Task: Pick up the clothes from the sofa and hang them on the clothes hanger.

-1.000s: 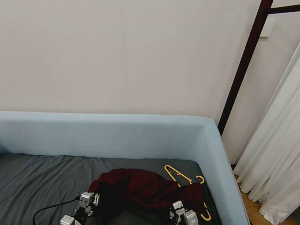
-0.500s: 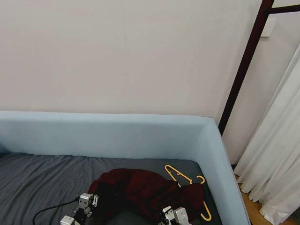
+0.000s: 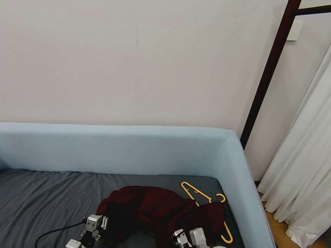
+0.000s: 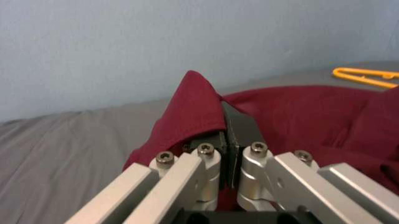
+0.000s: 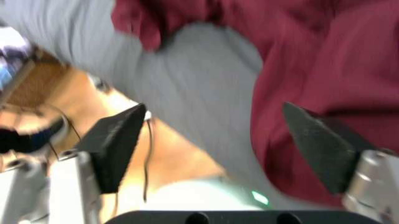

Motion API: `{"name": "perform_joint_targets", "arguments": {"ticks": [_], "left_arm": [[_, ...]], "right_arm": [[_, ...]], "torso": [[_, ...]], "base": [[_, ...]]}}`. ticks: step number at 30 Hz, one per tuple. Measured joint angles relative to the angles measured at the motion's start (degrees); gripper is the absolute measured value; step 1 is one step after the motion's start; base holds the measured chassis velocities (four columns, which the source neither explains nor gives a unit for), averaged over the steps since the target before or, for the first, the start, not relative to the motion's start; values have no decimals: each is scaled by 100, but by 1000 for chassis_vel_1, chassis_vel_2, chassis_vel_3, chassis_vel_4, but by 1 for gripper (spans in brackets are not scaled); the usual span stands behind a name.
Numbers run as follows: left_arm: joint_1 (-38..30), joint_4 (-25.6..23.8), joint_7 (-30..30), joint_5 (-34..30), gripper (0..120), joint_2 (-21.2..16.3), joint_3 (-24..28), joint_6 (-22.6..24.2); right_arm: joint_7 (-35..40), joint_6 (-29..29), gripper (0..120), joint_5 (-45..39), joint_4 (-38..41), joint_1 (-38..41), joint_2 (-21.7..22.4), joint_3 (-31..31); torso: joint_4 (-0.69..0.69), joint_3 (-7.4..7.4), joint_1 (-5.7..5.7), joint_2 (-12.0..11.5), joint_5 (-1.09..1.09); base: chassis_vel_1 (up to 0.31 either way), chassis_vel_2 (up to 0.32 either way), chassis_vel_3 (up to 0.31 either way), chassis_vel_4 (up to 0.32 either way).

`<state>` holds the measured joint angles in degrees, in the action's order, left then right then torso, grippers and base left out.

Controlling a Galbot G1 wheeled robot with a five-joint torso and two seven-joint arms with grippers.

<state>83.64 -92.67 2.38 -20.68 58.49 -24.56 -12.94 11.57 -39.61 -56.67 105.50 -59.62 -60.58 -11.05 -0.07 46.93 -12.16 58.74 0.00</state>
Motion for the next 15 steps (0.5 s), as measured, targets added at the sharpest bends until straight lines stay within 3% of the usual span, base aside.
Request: {"name": "perform_joint_targets", "arguments": {"ticks": [5, 11, 15], "left_arm": [[34, 50, -1, 7, 0, 54, -54, -27], [32, 56, -16, 7, 0, 67, -103, -29], [29, 58, -19, 7, 0, 67, -106, -30]], "right_arm": [[-133, 515, 100, -174, -676, 281, -250, -68], [-656, 1076, 100, -121, -1283, 446, -465, -157], [-710, 1130, 100, -110, -1322, 451, -477, -163]], "torso": [[0, 0, 0, 0, 0], [-1, 0, 0, 0, 1], [-2, 0, 0, 0, 0]], "base": [[0, 0, 0, 0], [0, 0, 0, 0], [0, 0, 0, 0]]}}
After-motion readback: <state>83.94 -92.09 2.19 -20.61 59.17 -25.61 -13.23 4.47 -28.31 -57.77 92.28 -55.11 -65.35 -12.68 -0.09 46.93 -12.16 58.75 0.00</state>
